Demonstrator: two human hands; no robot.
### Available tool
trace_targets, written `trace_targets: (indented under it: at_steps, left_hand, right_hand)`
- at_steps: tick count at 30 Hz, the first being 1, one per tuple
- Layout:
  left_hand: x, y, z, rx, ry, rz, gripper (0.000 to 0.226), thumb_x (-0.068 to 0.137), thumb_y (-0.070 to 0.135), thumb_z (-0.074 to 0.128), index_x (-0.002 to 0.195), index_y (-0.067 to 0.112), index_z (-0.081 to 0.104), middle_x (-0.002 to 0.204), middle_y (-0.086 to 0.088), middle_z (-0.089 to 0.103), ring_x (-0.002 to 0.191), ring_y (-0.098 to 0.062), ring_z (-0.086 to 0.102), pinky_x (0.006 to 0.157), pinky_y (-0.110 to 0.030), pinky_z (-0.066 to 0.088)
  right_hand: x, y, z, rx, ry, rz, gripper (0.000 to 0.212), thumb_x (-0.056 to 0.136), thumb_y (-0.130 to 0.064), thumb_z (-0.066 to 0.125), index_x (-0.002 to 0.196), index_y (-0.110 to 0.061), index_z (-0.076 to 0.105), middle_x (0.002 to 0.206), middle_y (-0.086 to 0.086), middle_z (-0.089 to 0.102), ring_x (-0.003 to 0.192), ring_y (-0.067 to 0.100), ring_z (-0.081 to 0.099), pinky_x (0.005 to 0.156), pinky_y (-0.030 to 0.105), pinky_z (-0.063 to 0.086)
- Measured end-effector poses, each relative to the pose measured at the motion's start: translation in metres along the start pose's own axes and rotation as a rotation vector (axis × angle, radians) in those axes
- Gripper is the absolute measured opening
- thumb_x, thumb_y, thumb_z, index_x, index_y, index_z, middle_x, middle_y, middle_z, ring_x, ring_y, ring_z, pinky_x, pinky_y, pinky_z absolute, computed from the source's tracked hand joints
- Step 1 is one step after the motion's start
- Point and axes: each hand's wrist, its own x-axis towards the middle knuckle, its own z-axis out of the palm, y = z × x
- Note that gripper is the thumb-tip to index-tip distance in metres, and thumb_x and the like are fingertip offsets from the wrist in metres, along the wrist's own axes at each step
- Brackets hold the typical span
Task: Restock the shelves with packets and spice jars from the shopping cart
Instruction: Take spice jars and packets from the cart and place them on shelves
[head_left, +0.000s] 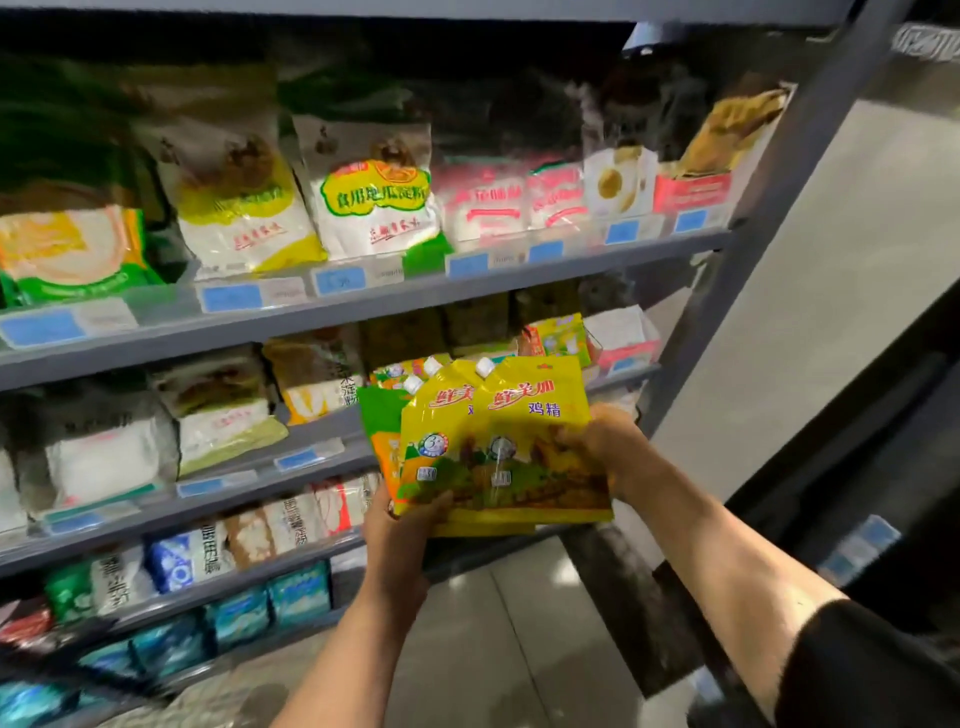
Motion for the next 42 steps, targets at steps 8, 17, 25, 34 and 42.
trace_targets:
  at_steps: [8, 17, 25, 34, 42]
  left_hand:
    - [0.086, -0.015, -0.022, -0.031, 0.09, -0.04, 0.049, 0.076, -0.014, 0.066, 0.117, 0.012, 0.061, 0.109, -0.024, 0.069, 0.097, -0.045, 0.066, 0.083, -0.064, 0.052]
    - [0.104, -0.016, -0.075, -0.068, 0.33, -0.012, 0.052, 0.079, -0.01, 0.067, 0.127, 0.008, 0.055, 0.117, -0.013, 0.068, 0.095, -0.025, 0.069, 0.07, -0.033, 0.06]
    - [0.109, -0.008, -0.107, -0.069, 0.473, 0.042, 0.047, 0.081, -0.008, 0.066, 0.118, 0.019, 0.059, 0.112, -0.01, 0.07, 0.094, -0.03, 0.068, 0.063, -0.035, 0.06]
    - [0.116, -0.028, -0.119, -0.075, 0.496, 0.009, 0.049, 0.08, -0.009, 0.067, 0.121, 0.018, 0.061, 0.106, -0.005, 0.073, 0.095, -0.029, 0.07, 0.078, -0.049, 0.059]
    - [0.123, -0.036, -0.121, -0.107, 0.503, 0.01, 0.053, 0.075, -0.009, 0.071, 0.123, 0.01, 0.058, 0.115, -0.015, 0.069, 0.108, -0.037, 0.065, 0.094, -0.062, 0.048]
  right_hand:
    - [0.071, -0.005, 0.034, -0.129, 0.065, -0.047, 0.028, 0.079, 0.001, 0.066, 0.106, -0.003, 0.065, 0.104, 0.016, 0.067, 0.087, 0.023, 0.061, 0.081, 0.038, 0.054]
    - [0.145, -0.031, 0.095, 0.111, -0.006, -0.155, 0.031, 0.077, 0.006, 0.067, 0.099, -0.015, 0.064, 0.093, 0.006, 0.068, 0.084, 0.022, 0.066, 0.072, 0.036, 0.058]
    - [0.2, -0.065, 0.165, 0.136, 0.023, -0.395, 0.039, 0.066, -0.011, 0.078, 0.104, -0.009, 0.067, 0.094, 0.002, 0.068, 0.082, 0.02, 0.064, 0.074, 0.028, 0.057]
    - [0.237, -0.03, 0.207, 0.02, 0.023, -0.298, 0.024, 0.079, 0.002, 0.062, 0.103, -0.003, 0.062, 0.105, 0.014, 0.066, 0.083, 0.016, 0.059, 0.061, 0.019, 0.047]
    - [0.17, -0.012, 0.216, -0.379, 0.318, -0.575, 0.049, 0.082, -0.038, 0.069, 0.114, -0.003, 0.054, 0.115, 0.013, 0.059, 0.105, 0.024, 0.053, 0.085, 0.025, 0.034]
